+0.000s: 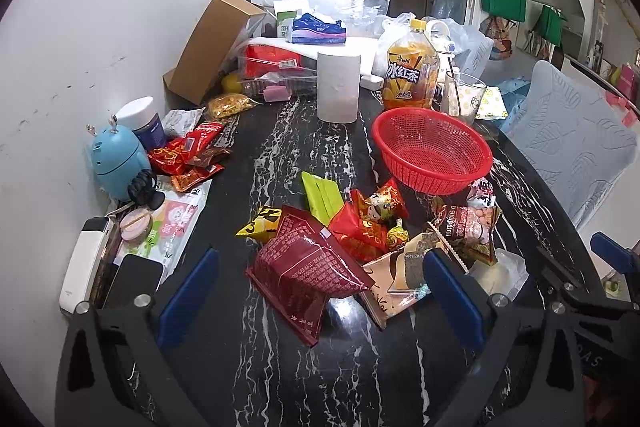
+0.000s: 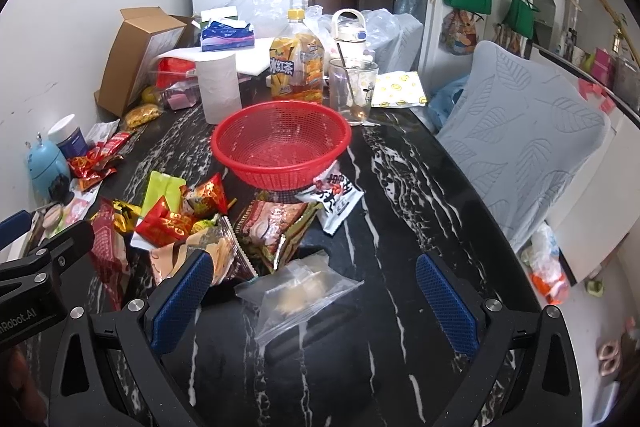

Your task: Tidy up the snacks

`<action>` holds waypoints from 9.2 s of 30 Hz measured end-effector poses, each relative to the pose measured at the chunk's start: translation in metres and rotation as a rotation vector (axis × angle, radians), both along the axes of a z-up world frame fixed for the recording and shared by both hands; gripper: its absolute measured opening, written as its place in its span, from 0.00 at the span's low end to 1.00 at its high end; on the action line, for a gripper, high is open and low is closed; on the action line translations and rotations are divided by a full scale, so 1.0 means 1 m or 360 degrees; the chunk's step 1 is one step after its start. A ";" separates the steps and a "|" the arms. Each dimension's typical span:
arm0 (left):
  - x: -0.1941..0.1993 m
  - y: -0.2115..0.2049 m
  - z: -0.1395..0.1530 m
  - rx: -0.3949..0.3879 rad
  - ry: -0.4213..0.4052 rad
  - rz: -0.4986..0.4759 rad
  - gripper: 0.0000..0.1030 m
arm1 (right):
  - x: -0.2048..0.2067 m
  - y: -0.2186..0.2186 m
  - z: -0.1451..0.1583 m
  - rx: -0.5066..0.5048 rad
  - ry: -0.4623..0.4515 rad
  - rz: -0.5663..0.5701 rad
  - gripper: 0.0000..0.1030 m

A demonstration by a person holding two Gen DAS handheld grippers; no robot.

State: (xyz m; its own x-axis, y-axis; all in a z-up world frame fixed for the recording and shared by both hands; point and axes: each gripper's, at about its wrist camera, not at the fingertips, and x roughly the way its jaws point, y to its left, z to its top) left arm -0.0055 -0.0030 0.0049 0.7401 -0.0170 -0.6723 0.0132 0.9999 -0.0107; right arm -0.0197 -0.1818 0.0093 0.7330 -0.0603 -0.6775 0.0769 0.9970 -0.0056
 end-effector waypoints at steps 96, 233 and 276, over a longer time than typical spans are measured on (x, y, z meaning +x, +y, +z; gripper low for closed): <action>0.040 0.033 -0.057 -0.0016 0.0091 -0.0068 1.00 | 0.049 0.005 -0.069 0.0139 0.0365 0.0034 0.95; 0.243 -0.107 0.029 0.0048 -0.0060 -0.0417 0.79 | 0.225 -0.074 0.013 0.0139 0.0032 0.0136 0.70; 0.023 -0.023 0.088 -0.0010 -0.0278 -0.0283 0.79 | 0.036 -0.012 0.085 0.0130 -0.0239 0.0237 0.73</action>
